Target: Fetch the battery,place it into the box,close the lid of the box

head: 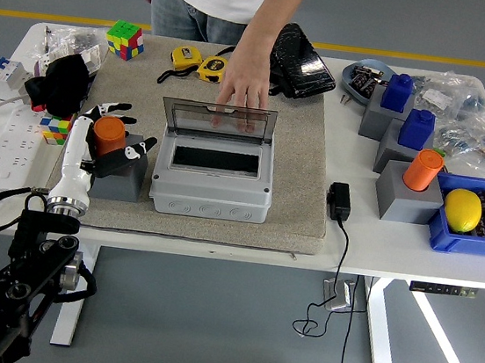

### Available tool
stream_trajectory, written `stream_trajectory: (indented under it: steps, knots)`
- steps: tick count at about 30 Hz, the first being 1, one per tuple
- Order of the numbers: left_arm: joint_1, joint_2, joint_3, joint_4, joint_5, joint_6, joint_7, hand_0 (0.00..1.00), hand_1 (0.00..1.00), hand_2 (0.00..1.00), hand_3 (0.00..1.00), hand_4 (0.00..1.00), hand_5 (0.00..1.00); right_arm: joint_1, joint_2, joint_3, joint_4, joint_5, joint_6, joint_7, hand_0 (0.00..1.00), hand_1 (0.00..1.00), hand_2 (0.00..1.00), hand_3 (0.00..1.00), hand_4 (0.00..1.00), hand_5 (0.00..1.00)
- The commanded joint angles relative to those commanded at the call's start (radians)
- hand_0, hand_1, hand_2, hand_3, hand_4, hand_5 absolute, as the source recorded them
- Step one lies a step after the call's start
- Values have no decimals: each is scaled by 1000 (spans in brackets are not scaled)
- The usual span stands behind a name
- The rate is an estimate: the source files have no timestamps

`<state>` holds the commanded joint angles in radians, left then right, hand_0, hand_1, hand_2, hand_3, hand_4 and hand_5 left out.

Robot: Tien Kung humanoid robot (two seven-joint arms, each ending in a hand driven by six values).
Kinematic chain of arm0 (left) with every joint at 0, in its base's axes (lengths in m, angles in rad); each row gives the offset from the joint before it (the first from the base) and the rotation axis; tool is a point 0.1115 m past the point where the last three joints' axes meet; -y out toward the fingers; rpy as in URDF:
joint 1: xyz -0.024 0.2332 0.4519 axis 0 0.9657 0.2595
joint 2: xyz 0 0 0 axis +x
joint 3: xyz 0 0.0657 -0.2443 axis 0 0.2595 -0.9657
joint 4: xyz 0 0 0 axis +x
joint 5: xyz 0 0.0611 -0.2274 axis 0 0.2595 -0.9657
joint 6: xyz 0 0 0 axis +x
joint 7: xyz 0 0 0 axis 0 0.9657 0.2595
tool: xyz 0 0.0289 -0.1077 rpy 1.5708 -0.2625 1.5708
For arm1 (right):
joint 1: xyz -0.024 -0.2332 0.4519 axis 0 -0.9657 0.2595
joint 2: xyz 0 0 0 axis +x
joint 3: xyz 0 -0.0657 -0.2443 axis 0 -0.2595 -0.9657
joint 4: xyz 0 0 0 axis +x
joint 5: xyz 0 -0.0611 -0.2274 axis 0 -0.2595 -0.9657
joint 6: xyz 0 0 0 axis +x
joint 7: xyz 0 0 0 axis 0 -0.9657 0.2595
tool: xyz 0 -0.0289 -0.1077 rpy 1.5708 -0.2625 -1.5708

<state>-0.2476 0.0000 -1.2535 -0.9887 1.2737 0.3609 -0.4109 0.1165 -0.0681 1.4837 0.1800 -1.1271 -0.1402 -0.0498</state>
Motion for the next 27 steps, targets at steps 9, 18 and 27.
stream_trajectory:
  steps: [9,18,27]
  knots:
    - [2,0,7,4,2,1,2,288,487,365,384,998,125,-2,-1,1,0,-2,0,-2,822,773,758,797,998,998]
    - [-1,0,13,6,-4,19,-2,273,432,337,342,998,153,-1,-1,4,0,-2,0,0,823,773,758,797,998,998]
    - [-13,0,11,7,-13,48,-3,258,378,297,295,998,274,0,1,6,0,-1,0,2,823,773,759,797,998,998]
